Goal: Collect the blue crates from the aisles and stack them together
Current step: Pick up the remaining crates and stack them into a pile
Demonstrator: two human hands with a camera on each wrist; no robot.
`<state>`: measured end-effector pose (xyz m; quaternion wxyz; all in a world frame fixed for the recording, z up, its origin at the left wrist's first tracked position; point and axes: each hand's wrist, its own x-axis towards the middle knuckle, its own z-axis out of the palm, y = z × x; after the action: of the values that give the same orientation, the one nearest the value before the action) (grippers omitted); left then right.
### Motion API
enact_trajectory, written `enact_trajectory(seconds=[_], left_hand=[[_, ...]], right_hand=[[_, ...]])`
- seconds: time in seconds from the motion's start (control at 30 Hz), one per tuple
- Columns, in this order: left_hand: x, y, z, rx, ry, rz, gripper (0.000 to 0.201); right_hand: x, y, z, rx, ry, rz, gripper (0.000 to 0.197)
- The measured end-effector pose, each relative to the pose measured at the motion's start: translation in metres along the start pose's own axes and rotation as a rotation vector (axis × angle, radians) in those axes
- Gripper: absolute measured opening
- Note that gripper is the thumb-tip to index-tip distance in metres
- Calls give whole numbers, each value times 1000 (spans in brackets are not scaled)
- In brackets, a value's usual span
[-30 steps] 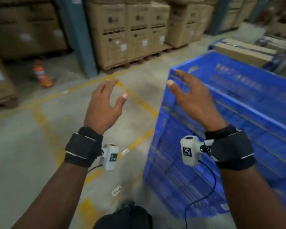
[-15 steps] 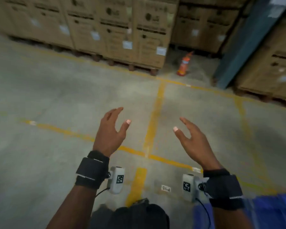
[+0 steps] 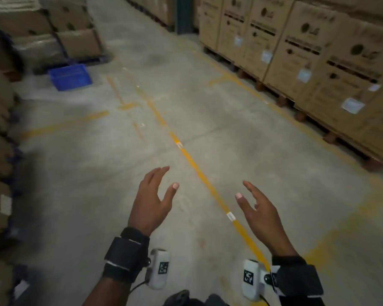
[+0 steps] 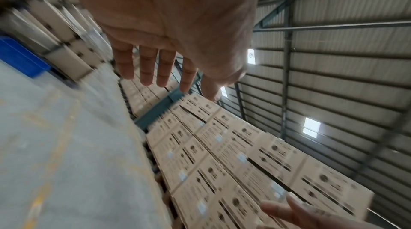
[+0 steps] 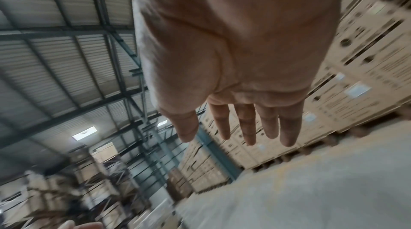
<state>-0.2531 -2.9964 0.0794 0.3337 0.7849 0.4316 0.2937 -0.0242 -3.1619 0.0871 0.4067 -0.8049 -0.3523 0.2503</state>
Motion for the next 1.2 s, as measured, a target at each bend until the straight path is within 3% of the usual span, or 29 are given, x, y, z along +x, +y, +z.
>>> enact_trajectory(seconds=[0.2, 0.33, 0.47, 0.77, 0.97, 1.2], left_hand=[[67, -71, -53, 77, 174, -187, 46], [145, -109, -72, 110, 277, -249, 46], [229, -132, -93, 116, 374, -286, 45], [380, -218, -158, 120, 451, -411, 46], [516, -314, -220, 105, 451, -352, 47], [671, -390, -311, 134, 414, -318, 46]], right_hand=[[139, -67, 82, -13, -170, -127, 50], [243, -108, 137, -8, -264, -212, 59], [346, -155, 184, -39, -355, -262, 50], [515, -261, 306, -58, -511, -305, 49], [619, -334, 419, -56, -494, -311, 51], [724, -441, 512, -53, -480, -305, 52]])
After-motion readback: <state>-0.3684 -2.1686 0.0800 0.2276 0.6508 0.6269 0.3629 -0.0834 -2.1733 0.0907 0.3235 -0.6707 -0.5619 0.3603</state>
